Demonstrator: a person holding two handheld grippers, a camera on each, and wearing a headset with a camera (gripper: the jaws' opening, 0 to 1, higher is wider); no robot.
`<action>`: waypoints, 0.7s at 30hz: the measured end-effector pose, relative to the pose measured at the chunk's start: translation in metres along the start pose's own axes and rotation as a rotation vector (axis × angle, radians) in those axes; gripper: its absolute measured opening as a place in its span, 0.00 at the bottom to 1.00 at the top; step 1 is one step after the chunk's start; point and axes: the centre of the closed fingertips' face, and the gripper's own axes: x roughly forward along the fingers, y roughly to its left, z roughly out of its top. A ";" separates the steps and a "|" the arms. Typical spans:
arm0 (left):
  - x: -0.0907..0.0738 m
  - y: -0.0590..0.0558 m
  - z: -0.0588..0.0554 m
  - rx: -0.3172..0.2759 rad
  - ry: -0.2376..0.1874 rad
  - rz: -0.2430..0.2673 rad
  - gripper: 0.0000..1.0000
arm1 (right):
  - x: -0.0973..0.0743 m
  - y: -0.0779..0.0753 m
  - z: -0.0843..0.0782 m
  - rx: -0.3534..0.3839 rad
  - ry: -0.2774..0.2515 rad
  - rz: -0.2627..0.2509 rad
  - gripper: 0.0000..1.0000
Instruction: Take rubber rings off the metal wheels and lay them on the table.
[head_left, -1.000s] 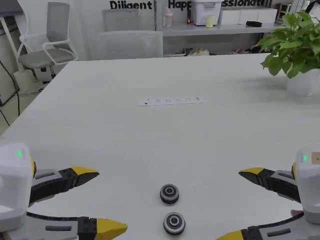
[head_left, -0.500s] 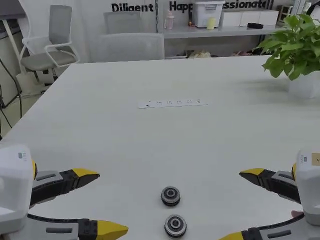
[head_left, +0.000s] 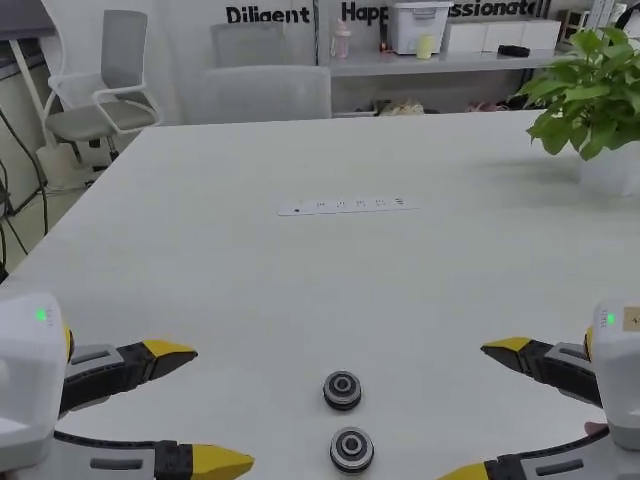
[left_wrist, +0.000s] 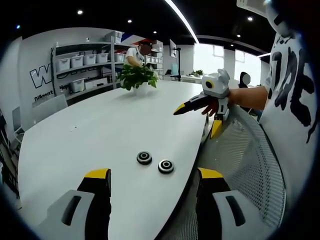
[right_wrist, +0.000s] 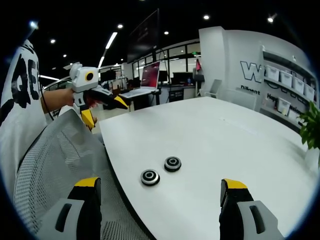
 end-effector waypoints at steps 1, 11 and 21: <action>0.000 0.000 0.000 0.000 0.001 0.000 0.67 | 0.000 0.000 0.000 0.002 0.000 -0.001 0.99; 0.001 0.001 0.001 -0.001 -0.007 -0.005 0.66 | -0.001 -0.001 -0.001 0.009 0.000 -0.010 0.99; -0.002 0.002 0.004 0.010 -0.020 -0.017 0.67 | -0.006 -0.004 0.001 -0.004 0.010 -0.041 0.99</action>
